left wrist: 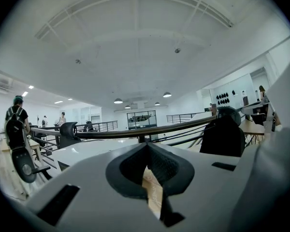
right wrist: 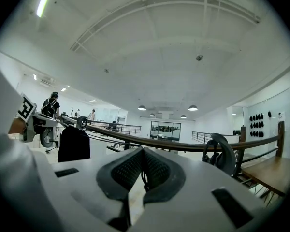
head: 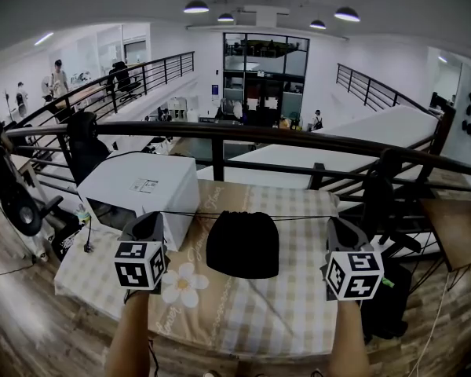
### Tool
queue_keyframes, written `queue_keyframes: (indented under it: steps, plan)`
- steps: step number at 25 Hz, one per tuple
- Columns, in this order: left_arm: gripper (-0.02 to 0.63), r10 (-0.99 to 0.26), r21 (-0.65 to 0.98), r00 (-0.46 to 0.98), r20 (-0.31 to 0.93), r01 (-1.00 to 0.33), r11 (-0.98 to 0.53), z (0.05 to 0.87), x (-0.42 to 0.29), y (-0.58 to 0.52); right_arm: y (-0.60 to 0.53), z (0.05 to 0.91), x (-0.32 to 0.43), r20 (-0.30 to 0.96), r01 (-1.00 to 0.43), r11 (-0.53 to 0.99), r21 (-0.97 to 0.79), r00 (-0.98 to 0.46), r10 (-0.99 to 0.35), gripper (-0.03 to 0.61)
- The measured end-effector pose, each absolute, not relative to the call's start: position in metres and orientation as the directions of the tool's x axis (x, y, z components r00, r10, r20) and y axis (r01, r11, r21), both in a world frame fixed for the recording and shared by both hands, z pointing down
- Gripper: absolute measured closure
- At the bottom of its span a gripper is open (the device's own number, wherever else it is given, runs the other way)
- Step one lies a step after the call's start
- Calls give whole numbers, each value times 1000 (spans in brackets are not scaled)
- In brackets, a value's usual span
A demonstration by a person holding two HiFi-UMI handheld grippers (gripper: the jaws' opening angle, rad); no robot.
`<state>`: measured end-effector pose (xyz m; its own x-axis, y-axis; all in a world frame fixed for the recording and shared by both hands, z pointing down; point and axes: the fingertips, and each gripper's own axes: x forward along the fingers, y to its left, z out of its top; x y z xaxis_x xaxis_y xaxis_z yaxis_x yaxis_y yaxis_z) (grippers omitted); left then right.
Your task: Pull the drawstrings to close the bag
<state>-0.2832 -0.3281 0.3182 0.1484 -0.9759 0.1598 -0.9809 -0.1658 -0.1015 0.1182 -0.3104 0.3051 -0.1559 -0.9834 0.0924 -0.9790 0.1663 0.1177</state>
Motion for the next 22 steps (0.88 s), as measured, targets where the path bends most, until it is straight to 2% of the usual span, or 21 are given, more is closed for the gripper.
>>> queue_keyframes:
  steps: [22]
  plan:
    - [588,-973,-116,152,176,-978,-174,322,-275,-327,-308,307,125,95,-980,157,120,-146,-985,558]
